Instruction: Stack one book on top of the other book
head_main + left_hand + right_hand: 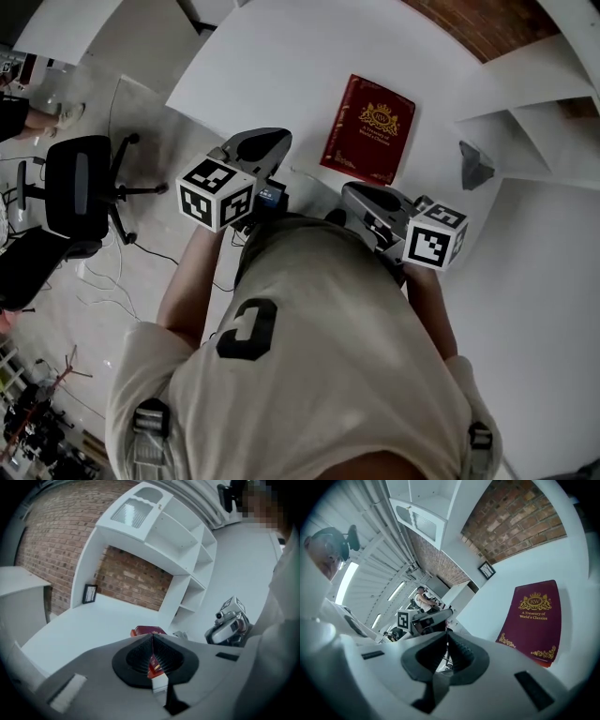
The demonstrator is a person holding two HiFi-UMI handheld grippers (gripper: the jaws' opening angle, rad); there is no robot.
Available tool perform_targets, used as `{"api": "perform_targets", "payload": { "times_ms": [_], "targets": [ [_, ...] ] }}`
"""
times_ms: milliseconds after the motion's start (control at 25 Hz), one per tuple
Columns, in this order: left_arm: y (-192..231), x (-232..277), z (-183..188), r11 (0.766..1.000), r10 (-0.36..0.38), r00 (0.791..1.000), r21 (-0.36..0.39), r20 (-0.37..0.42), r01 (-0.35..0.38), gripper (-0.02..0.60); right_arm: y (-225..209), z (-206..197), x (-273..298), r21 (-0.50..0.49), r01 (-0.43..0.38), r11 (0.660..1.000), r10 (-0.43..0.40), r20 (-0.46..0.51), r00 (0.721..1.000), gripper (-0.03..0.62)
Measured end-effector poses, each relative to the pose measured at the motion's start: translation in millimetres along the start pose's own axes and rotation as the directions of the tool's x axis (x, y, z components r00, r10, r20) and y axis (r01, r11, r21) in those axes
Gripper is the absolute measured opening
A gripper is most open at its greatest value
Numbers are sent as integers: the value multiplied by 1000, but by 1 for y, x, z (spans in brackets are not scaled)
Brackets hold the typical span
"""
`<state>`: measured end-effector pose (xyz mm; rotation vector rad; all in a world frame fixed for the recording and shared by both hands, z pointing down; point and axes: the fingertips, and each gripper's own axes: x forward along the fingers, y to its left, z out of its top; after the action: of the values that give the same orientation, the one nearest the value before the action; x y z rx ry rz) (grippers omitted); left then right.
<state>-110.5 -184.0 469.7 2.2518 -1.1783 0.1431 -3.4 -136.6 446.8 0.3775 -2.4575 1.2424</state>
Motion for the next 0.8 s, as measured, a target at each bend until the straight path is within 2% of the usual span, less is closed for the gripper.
{"api": "perform_targets", "payload": {
  "times_ms": [80, 200, 360, 480, 560, 680, 800],
  "targets": [
    [5, -7, 0, 999, -22, 1000, -44, 12, 22, 6, 9, 3, 7, -36, 9, 999, -9, -1, 1000, 9],
    [11, -17, -3, 997, -56, 998, -47, -1, 55, 6, 22, 2, 18, -73, 24, 997, -24, 2, 1000, 6],
    [17, -27, -5, 991, -122, 992, -53, 7, 123, 6, 31, -9, 31, -34, 59, 998, -58, 22, 998, 6],
    [15, -35, -3, 976, -208, 977, -57, 45, 210, 5, 32, -21, 35, 19, 105, 994, -106, 42, 993, 6],
    [9, -37, -4, 964, -259, 965, -43, 41, 261, 5, 32, -26, 35, 40, 150, 988, -152, 54, 987, 6],
    [3, -38, -3, 949, -309, 949, -48, 55, 312, 5, 35, -28, 33, 43, 200, 979, -203, 97, 974, 6],
    [-3, -39, 0, 927, -360, 930, -84, 70, 365, 6, 42, -25, 32, 15, 202, 979, -202, 154, 967, 6]
  ]
}}
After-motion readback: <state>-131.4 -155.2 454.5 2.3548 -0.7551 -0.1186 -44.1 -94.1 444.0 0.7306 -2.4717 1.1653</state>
